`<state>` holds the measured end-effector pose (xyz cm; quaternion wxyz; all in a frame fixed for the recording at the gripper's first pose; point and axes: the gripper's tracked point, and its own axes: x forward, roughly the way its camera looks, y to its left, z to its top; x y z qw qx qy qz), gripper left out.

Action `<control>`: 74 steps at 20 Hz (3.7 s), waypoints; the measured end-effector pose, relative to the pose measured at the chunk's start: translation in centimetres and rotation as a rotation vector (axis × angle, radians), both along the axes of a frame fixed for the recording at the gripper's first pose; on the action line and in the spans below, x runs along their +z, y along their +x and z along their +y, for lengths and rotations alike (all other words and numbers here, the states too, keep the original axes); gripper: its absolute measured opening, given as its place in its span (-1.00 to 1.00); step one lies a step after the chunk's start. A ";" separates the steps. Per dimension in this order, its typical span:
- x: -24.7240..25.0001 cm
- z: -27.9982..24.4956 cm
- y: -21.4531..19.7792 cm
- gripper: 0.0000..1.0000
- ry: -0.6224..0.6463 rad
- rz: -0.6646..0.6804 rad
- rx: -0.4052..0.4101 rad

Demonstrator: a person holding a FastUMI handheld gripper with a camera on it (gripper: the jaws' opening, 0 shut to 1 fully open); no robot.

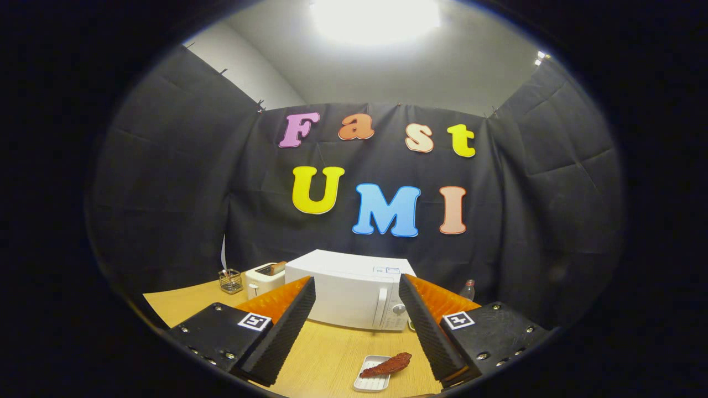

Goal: Open the microwave, put the food inside, and close the microwave door.

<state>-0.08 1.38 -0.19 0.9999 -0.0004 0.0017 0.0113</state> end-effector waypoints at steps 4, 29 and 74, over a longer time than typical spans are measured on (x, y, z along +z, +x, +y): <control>-0.3 -0.6 0.5 0.95 0.014 -0.006 -0.004; -15.5 -5.1 16.7 0.95 0.088 0.081 -0.082; -23.8 0.4 17.9 -0.75 0.226 0.196 -0.066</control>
